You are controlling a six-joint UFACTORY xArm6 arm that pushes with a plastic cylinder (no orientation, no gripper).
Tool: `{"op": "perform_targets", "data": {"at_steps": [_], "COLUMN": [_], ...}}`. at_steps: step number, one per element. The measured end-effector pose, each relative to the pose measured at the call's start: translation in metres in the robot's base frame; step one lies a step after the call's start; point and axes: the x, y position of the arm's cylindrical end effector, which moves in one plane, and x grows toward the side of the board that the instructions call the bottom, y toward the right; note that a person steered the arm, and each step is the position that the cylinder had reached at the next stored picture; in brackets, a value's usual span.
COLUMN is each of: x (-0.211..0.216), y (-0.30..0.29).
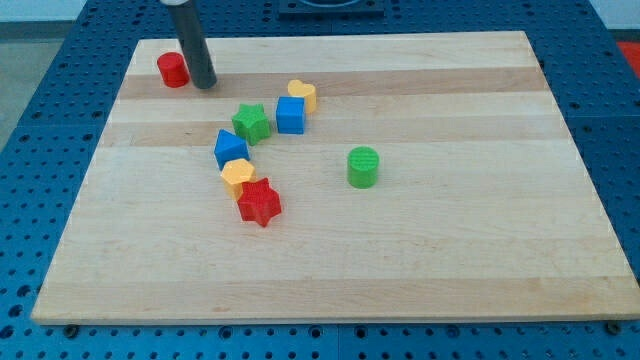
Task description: Push the heart along with blue cube into group of blocks
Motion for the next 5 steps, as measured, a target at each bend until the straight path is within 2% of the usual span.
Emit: {"op": "perform_targets", "data": {"at_steps": [2, 3, 5], "x": [0.007, -0.003, -0.006], "y": [0.085, 0.124, 0.137]}}
